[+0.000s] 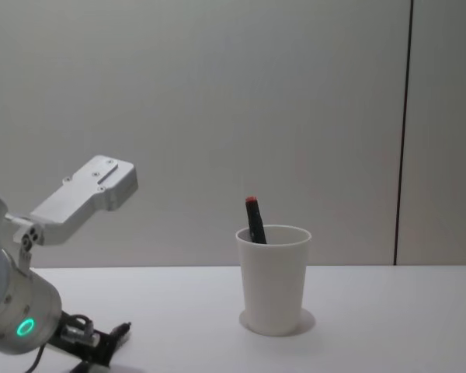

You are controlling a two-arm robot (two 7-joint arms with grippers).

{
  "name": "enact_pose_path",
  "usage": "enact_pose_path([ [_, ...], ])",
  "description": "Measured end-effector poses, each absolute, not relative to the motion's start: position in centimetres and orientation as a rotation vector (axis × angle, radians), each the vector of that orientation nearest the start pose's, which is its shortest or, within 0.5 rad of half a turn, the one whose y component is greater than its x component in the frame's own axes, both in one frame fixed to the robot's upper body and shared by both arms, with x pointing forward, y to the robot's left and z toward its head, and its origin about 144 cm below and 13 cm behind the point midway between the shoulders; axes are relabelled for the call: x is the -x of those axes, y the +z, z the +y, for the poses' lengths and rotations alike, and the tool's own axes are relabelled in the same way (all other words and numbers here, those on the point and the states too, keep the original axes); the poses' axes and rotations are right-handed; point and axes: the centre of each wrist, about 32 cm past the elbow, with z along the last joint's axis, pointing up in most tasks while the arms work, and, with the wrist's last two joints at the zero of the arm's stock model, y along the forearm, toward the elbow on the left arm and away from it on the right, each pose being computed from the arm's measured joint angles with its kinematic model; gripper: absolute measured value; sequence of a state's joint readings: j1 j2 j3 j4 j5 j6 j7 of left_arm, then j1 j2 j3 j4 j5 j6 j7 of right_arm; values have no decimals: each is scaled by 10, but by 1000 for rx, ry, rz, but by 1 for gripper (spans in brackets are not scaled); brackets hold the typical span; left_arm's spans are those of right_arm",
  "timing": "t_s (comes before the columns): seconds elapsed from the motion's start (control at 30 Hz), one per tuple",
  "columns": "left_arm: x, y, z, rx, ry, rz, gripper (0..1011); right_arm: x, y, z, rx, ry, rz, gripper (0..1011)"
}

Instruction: Place the pen into the pen holder.

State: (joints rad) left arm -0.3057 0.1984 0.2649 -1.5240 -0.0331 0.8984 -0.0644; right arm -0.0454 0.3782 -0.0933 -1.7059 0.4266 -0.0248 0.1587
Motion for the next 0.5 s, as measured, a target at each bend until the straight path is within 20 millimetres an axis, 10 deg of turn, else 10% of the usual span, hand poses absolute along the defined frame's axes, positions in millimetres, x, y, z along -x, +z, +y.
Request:
enact_pose_path([
  [0.5, -529, 1226, 219, -645, 1341, 190, 131, -445, 1178, -294, -95, -1275, -14, 1001],
])
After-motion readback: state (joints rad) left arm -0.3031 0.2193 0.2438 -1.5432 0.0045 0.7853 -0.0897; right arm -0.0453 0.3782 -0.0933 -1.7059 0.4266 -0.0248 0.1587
